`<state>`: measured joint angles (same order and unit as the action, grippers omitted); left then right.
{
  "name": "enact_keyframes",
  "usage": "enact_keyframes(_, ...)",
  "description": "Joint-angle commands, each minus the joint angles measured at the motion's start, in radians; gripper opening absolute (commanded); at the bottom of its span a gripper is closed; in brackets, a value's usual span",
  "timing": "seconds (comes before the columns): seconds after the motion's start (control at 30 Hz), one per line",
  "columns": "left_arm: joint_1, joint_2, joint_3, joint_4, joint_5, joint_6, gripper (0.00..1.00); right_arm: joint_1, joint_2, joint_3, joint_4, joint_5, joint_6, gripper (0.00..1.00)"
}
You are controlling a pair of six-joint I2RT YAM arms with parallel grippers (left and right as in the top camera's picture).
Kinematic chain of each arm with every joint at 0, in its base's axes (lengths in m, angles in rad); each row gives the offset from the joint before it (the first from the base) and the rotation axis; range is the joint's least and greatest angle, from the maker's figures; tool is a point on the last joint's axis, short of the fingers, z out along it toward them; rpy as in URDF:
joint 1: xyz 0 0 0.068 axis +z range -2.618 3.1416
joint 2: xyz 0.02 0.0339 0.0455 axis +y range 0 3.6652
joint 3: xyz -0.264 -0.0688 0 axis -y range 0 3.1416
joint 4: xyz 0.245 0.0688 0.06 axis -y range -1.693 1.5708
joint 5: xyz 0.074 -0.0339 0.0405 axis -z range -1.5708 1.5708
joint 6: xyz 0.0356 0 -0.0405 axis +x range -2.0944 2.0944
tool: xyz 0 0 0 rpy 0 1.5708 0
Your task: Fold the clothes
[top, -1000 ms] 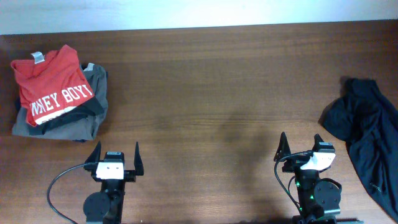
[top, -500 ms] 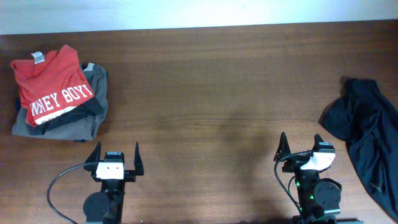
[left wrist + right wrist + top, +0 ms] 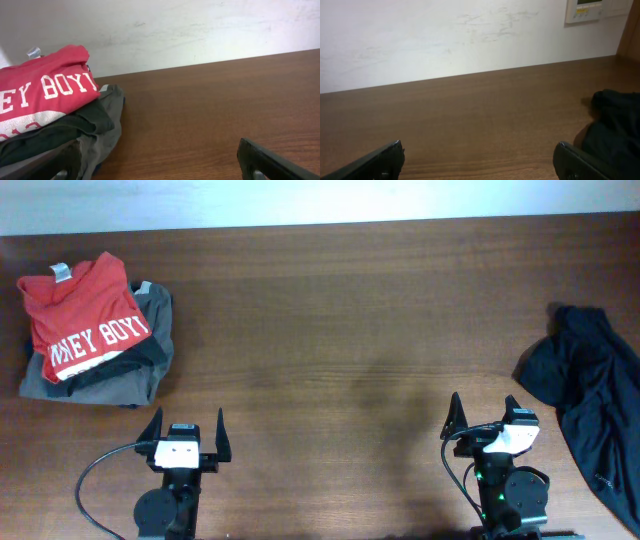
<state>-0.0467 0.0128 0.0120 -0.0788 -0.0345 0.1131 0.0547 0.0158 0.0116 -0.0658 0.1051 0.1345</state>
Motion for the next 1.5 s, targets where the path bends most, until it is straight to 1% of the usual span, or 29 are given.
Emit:
enact_keyframes(0.0, -0.006, -0.007, -0.002, -0.002, -0.011, 0.016, 0.99, 0.003, -0.003, -0.006, -0.006, -0.004, 0.0, 0.99)
enact_keyframes(0.53, -0.006, -0.007, -0.002, -0.002, -0.007, 0.016, 0.99, 0.003, -0.003, -0.006, -0.006, -0.005, 0.001, 0.99)
enact_keyframes(0.73, -0.006, -0.007, -0.002, -0.002, -0.007, 0.016, 0.99, 0.003, -0.003, -0.006, -0.006, -0.076, 0.003, 0.99)
enact_keyframes(0.9, -0.006, -0.007, -0.002, 0.003, 0.012, 0.015, 0.99, 0.003, -0.003, -0.006, -0.01, -0.072, 0.005, 0.99)
enact_keyframes(0.93, -0.006, -0.007, -0.002, 0.001, 0.014, 0.003, 0.99, 0.003, -0.003, -0.006, -0.009, -0.068, 0.004, 0.99)
enact_keyframes(1.03, -0.006, -0.005, 0.002, -0.009, 0.068, -0.097, 0.99, 0.003, -0.003, 0.001, -0.01, -0.064, 0.004, 0.99)
enact_keyframes(1.1, -0.006, 0.001, 0.024, -0.031, 0.128, -0.126, 0.99, 0.003, -0.003, 0.023, -0.01, -0.06, 0.004, 0.99)
enact_keyframes(1.17, -0.006, 0.013, 0.063, -0.079, 0.135, -0.126, 0.99, 0.003, 0.003, 0.056, -0.019, -0.018, 0.003, 0.99)
enact_keyframes(1.3, -0.006, 0.069, 0.184, -0.199, 0.144, -0.125, 0.99, 0.003, 0.055, 0.16, -0.094, 0.042, -0.001, 0.99)
enact_keyframes(1.4, -0.006, 0.151, 0.287, -0.263, 0.143, -0.124, 0.99, 0.003, 0.146, 0.27, -0.159, 0.05, -0.008, 0.99)
enact_keyframes(1.47, -0.006, 0.227, 0.36, -0.298, 0.143, -0.124, 0.99, 0.003, 0.237, 0.361, -0.198, 0.064, -0.008, 0.99)
